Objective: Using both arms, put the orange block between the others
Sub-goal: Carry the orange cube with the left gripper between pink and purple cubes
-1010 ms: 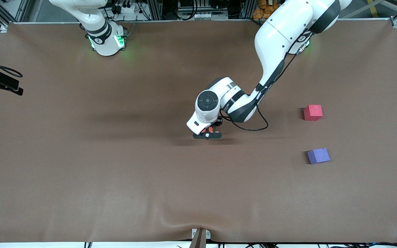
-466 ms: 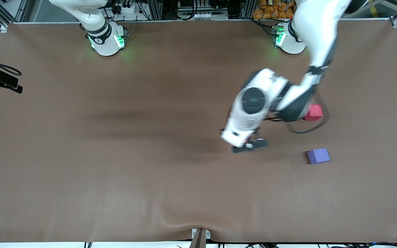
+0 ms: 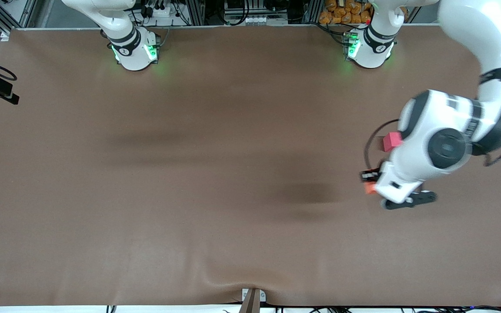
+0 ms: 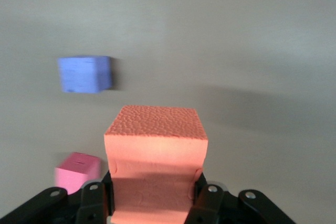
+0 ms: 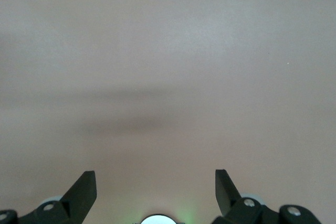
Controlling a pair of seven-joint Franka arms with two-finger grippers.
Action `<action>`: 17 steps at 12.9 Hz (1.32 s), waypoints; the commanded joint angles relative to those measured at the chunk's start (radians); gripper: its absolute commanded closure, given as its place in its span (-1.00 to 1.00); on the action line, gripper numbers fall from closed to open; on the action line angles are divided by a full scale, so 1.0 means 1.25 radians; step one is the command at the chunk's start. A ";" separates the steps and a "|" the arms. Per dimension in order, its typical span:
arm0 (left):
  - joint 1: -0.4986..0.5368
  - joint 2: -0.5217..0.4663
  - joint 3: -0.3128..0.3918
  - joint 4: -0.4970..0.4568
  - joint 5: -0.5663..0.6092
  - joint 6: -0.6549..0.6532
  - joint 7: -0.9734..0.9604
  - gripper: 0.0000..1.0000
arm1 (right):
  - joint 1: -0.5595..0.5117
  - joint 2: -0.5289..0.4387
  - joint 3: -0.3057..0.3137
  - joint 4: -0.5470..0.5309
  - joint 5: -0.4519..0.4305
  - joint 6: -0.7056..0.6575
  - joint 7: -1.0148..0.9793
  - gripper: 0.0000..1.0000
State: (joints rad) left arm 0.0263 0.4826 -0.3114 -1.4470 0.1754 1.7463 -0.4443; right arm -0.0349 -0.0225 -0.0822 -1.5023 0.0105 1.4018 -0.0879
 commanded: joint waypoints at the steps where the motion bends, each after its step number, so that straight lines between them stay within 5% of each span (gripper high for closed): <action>1: 0.100 -0.030 -0.014 -0.094 0.004 0.030 0.095 1.00 | -0.004 -0.005 0.001 -0.009 0.009 -0.004 -0.009 -1.00; 5: 0.191 -0.102 -0.016 -0.346 0.003 0.232 0.148 1.00 | -0.003 -0.002 0.001 -0.013 0.009 0.004 -0.008 -1.00; 10: 0.254 -0.104 -0.016 -0.523 0.003 0.448 0.239 1.00 | 0.003 0.004 0.002 -0.025 0.009 0.011 -0.009 -1.00; 17: 0.255 -0.066 -0.016 -0.533 0.004 0.517 0.289 1.00 | 0.008 -0.006 0.003 -0.051 0.009 0.000 -0.009 -1.00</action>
State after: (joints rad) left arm 0.3271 0.4079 -0.3175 -2.0991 0.1756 2.3702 -0.1001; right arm -0.0305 -0.0140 -0.0765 -1.5340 0.0133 1.4065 -0.0893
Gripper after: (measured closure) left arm 0.463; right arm 0.000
